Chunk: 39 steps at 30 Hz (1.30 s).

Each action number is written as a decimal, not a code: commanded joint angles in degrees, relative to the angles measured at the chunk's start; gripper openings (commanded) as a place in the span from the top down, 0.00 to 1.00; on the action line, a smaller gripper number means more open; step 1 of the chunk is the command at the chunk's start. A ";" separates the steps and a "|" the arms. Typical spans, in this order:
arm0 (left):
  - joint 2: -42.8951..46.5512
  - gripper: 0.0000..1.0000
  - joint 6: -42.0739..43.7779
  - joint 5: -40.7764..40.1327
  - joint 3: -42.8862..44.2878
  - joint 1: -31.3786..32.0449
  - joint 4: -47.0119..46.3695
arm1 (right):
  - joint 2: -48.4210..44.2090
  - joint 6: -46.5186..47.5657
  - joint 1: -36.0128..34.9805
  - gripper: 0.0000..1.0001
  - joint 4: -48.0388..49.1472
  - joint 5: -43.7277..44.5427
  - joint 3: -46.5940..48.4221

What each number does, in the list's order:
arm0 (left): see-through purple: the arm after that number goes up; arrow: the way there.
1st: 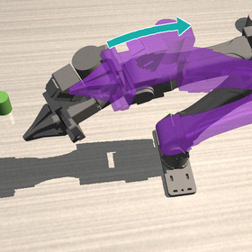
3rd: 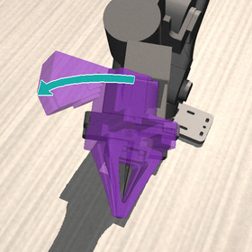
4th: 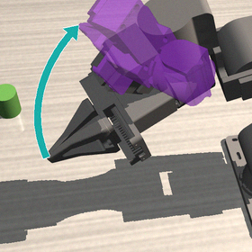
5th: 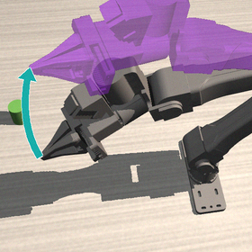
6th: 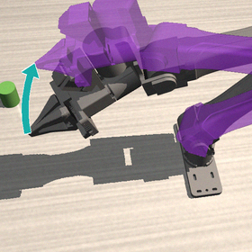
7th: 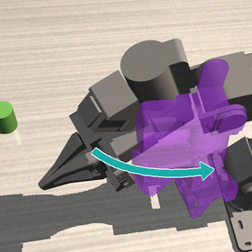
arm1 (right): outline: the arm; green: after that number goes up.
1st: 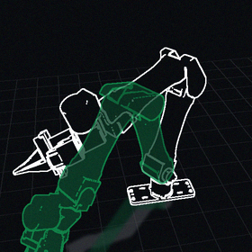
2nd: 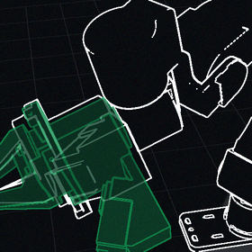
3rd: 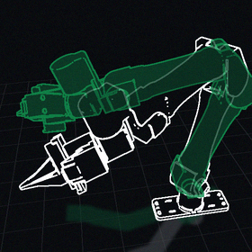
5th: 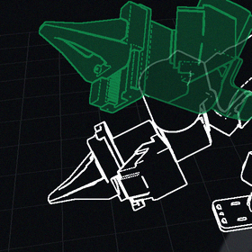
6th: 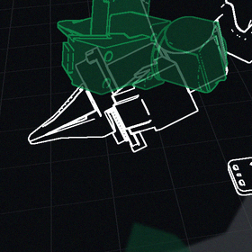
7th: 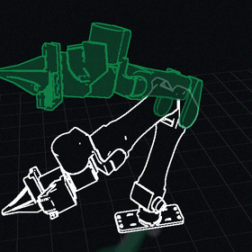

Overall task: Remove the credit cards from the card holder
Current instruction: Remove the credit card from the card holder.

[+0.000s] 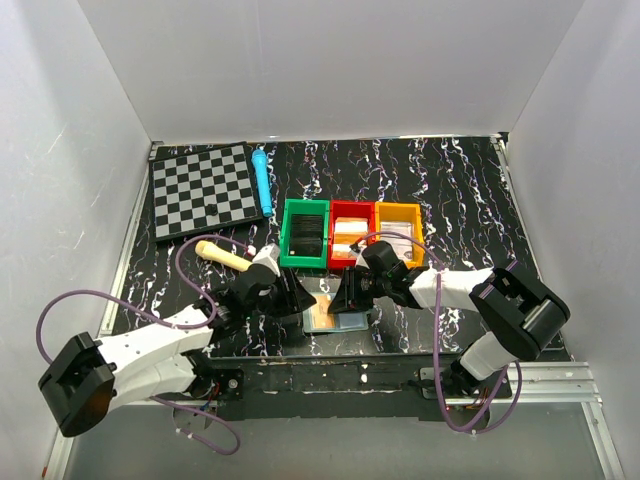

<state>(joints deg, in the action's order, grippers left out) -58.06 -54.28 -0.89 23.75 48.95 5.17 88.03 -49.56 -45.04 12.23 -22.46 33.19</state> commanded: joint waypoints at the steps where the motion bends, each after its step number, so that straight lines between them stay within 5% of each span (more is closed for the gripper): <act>1: 0.15 0.50 -0.65 0.88 -1.25 -0.17 -4.28 | -0.05 0.08 -0.14 0.66 1.48 0.49 0.12; 7: -8.11 0.54 -0.74 3.43 0.42 -0.17 -4.82 | -0.14 0.08 -0.14 0.65 1.75 0.22 0.21; 39: -16.29 0.69 -2.58 1.68 -2.83 -0.26 -7.01 | 1.62 -1.59 -0.14 0.64 4.38 -1.27 -0.49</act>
<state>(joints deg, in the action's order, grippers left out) -72.66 -56.82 1.91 22.41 48.82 -3.60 88.82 -50.94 -45.04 15.07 -23.11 32.86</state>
